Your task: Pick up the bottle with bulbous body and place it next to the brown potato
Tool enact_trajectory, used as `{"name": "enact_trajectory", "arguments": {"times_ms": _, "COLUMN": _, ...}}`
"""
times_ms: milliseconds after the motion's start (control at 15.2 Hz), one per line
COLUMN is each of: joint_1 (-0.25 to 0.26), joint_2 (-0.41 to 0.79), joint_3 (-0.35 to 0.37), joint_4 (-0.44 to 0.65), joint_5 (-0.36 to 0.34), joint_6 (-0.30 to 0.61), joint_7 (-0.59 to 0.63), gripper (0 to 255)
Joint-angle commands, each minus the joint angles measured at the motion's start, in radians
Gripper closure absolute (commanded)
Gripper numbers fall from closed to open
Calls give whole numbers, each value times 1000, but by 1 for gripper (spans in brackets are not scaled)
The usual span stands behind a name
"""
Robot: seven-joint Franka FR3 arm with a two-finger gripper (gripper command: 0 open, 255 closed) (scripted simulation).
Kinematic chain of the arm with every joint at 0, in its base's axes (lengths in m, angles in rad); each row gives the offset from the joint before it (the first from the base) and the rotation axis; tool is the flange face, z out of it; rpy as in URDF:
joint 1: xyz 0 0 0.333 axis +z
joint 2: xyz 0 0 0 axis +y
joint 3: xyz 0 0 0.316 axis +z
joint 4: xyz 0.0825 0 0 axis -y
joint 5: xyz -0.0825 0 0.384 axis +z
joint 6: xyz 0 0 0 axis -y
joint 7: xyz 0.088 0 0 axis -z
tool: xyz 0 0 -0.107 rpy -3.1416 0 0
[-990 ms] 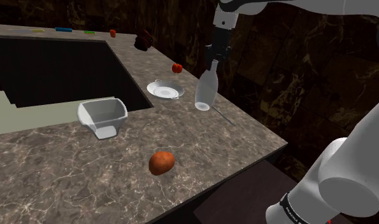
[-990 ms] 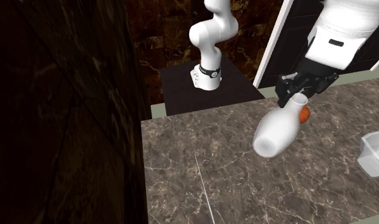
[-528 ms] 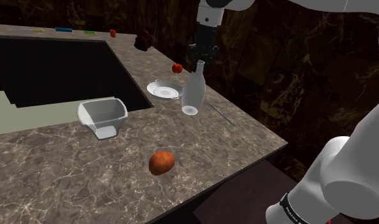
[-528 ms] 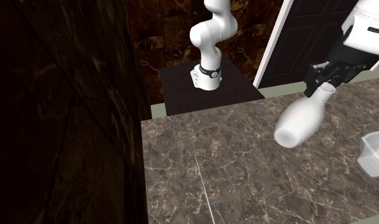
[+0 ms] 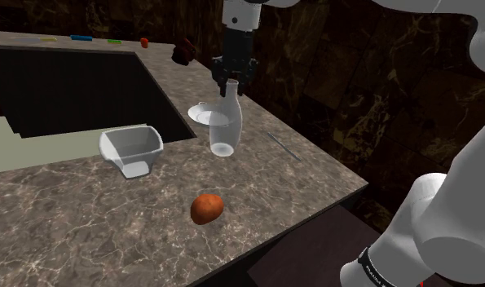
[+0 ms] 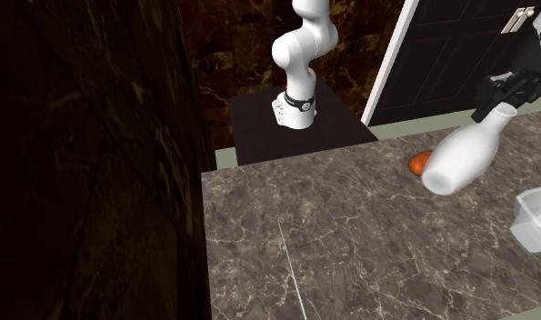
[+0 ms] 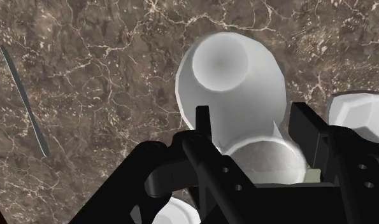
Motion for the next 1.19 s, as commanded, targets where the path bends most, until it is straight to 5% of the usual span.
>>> {"name": "enact_trajectory", "arguments": {"times_ms": 0, "joint_1": 23, "joint_2": 32, "joint_3": 23, "joint_4": 37, "joint_5": -1, "joint_6": -6, "joint_7": 48, "gripper": 255}}
{"name": "enact_trajectory", "arguments": {"times_ms": 594, "joint_1": 135, "joint_2": 187, "joint_3": 112, "joint_4": 239, "joint_5": -23, "joint_6": -58, "joint_7": 247, "gripper": 255}}
{"name": "enact_trajectory", "arguments": {"times_ms": 1122, "joint_1": 262, "joint_2": 417, "joint_3": 165, "joint_4": 567, "joint_5": -72, "joint_6": -164, "joint_7": 407, "gripper": 255}}
